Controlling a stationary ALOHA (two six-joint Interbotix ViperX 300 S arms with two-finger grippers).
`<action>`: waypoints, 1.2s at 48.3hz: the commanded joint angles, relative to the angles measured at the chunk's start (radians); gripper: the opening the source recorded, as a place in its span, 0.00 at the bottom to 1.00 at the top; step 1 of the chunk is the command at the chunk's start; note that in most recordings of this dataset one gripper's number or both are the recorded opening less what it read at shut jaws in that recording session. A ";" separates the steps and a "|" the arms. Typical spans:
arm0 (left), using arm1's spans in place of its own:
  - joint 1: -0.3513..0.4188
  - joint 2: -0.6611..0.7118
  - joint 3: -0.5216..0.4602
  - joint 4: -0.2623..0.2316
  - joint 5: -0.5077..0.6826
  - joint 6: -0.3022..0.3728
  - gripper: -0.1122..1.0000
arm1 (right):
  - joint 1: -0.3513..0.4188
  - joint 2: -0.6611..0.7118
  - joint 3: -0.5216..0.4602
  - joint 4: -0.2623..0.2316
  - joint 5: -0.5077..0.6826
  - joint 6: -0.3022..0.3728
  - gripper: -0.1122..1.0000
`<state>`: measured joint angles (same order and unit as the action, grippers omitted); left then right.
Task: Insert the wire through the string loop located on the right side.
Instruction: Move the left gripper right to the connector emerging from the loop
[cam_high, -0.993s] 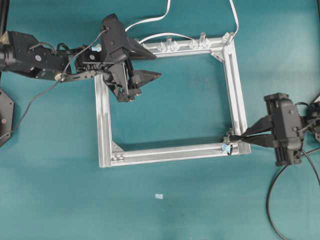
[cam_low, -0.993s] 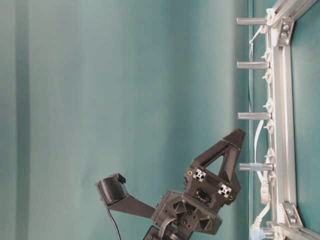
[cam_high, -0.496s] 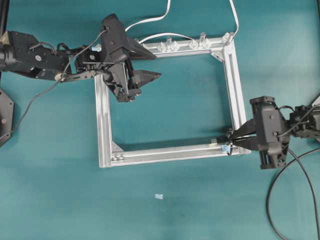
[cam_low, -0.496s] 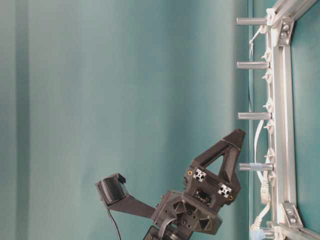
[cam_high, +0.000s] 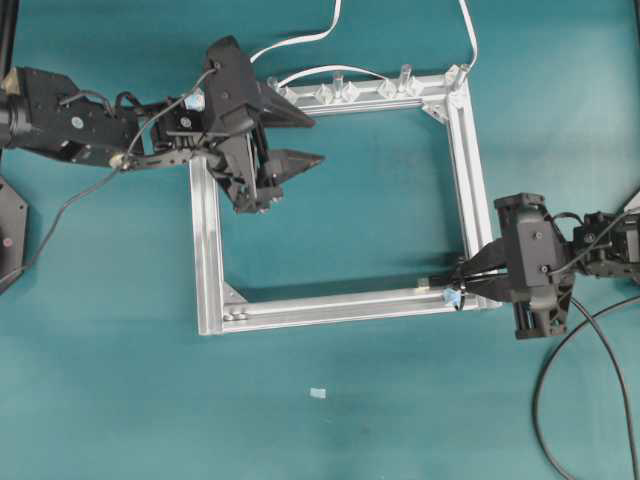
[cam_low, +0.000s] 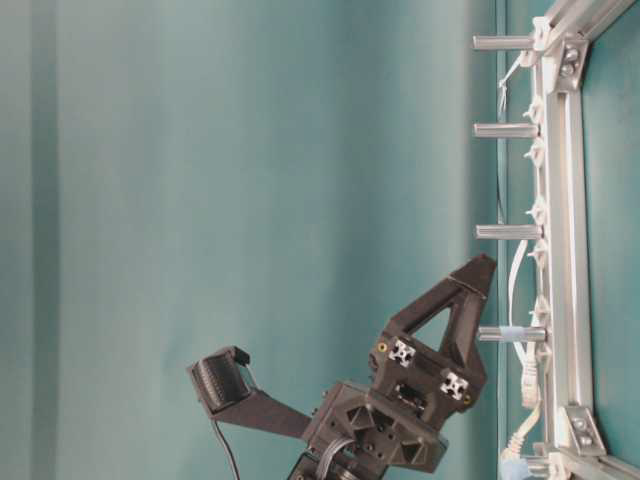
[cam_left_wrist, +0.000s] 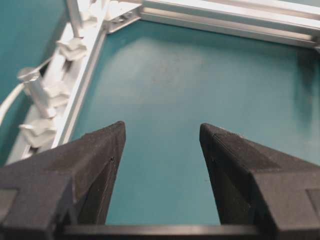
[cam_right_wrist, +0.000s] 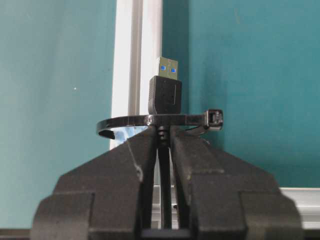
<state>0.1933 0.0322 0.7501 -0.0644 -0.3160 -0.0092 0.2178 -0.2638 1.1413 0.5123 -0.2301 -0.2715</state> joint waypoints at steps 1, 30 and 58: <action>-0.032 -0.028 -0.018 0.003 -0.003 0.000 0.65 | -0.002 -0.006 -0.014 -0.003 -0.009 0.002 0.21; -0.262 -0.028 -0.021 0.003 0.058 -0.009 0.65 | -0.002 -0.006 -0.011 -0.003 -0.012 0.002 0.21; -0.281 0.041 -0.086 0.003 0.058 -0.008 0.65 | -0.002 -0.006 -0.011 -0.003 -0.015 0.002 0.21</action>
<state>-0.0859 0.0690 0.6995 -0.0644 -0.2546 -0.0107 0.2178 -0.2638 1.1428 0.5123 -0.2347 -0.2715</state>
